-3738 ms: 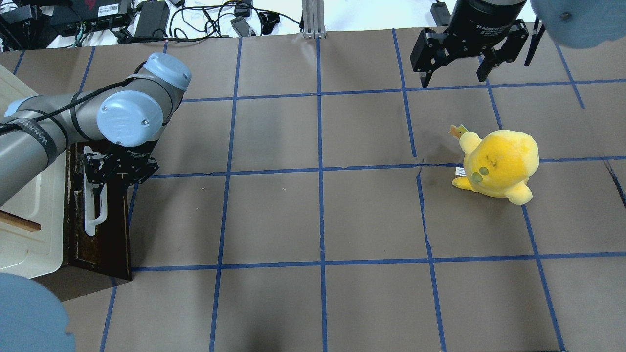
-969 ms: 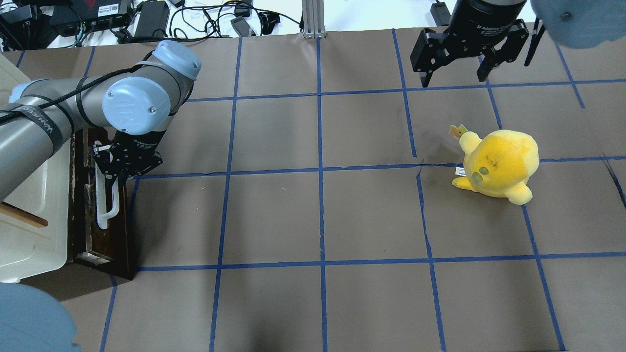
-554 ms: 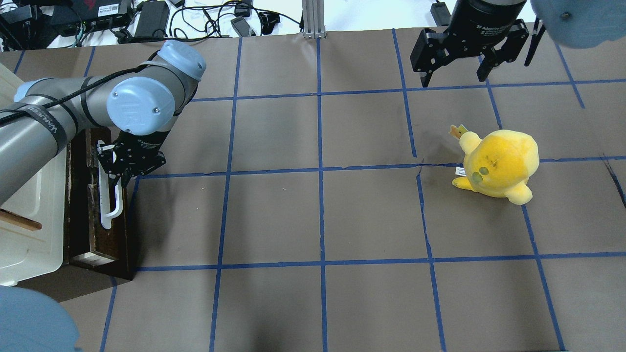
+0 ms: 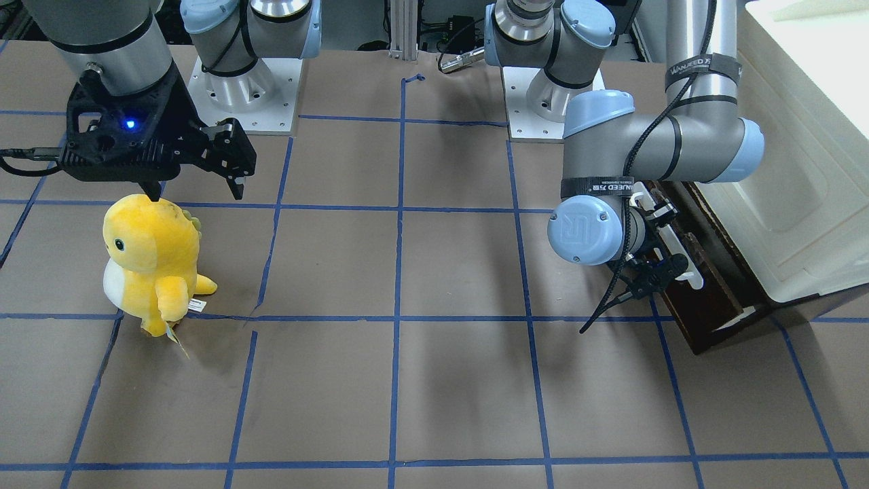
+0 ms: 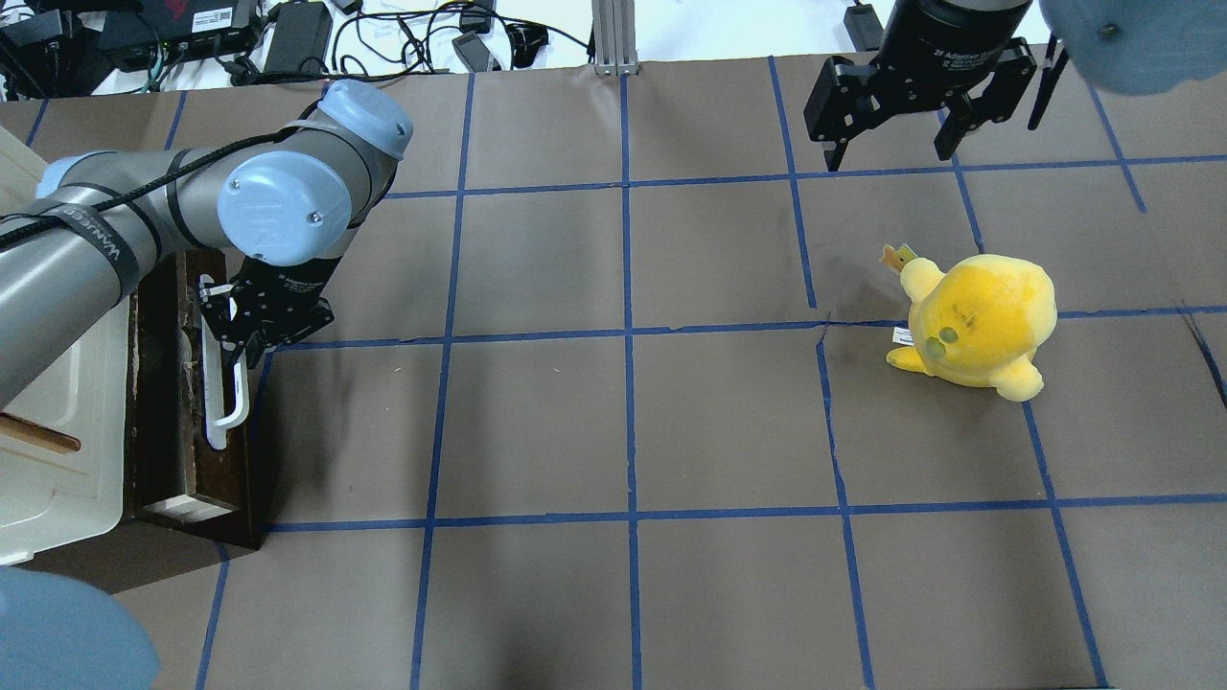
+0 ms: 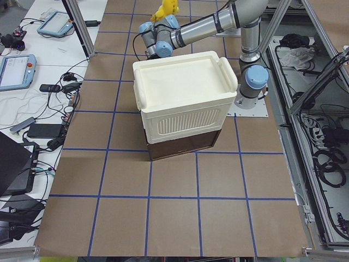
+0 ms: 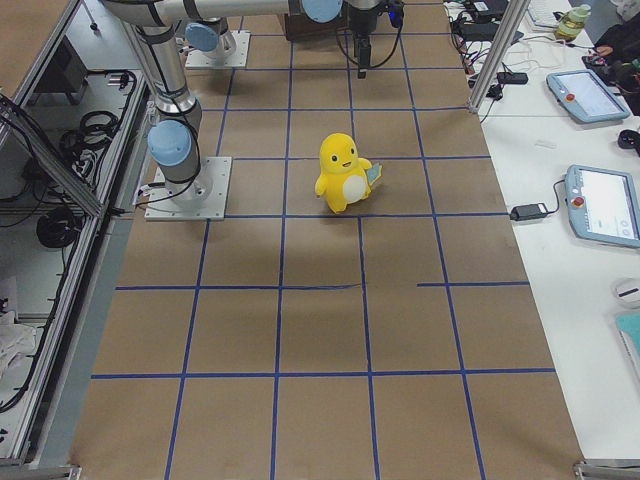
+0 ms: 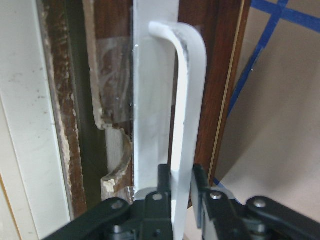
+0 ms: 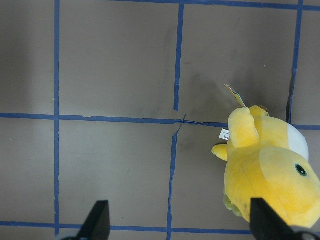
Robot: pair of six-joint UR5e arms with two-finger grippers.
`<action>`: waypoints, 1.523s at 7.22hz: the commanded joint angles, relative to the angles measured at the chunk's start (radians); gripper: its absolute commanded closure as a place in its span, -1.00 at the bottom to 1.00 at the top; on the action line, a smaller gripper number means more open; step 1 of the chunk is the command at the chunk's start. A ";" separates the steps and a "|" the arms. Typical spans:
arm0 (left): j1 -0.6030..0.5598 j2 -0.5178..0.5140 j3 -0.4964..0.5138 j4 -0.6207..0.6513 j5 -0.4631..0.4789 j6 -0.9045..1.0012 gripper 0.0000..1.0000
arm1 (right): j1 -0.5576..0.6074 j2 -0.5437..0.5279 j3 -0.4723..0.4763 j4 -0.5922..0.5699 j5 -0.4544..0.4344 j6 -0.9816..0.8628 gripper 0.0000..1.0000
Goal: Pull drawer sideways
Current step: 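Keep pulling the drawer outward with the left gripper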
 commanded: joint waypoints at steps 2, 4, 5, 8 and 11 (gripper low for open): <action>-0.026 -0.008 0.013 -0.002 -0.022 -0.011 0.80 | 0.000 0.000 0.000 0.000 0.001 0.001 -1.00; -0.034 -0.008 0.021 -0.003 -0.025 -0.011 0.80 | 0.000 0.000 0.000 0.000 -0.001 0.001 -1.00; -0.049 -0.011 0.025 -0.002 -0.031 -0.014 0.79 | 0.000 0.000 0.000 0.000 0.001 0.001 -1.00; -0.067 -0.011 0.028 -0.002 -0.051 -0.020 0.78 | 0.000 0.000 0.000 0.000 0.001 0.001 -1.00; -0.080 -0.014 0.042 -0.002 -0.052 -0.022 0.74 | 0.000 0.000 0.000 0.000 -0.001 0.001 -1.00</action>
